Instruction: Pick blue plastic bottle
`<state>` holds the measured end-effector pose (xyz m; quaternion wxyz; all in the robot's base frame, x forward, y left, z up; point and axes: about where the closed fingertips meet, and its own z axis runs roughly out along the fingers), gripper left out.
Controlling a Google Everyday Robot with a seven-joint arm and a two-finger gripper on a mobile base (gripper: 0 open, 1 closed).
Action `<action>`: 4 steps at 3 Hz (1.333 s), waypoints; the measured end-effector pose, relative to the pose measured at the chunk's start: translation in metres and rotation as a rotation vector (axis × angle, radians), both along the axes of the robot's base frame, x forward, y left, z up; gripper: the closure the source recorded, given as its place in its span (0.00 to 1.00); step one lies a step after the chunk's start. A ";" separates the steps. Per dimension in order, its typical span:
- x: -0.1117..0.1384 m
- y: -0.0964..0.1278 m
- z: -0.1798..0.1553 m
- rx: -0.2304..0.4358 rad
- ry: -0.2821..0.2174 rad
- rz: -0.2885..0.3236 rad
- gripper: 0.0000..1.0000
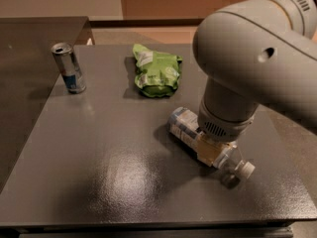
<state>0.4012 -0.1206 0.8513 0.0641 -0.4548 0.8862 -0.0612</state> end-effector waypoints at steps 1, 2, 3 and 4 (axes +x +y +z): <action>0.000 0.005 0.014 0.019 0.003 0.010 0.88; -0.001 0.018 0.041 0.046 -0.010 0.062 1.00; -0.004 0.032 0.075 0.077 -0.031 0.131 1.00; -0.006 0.045 0.115 0.112 -0.064 0.200 1.00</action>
Offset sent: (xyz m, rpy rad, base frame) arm -0.0027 0.0325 0.0697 0.0770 -0.0109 0.1279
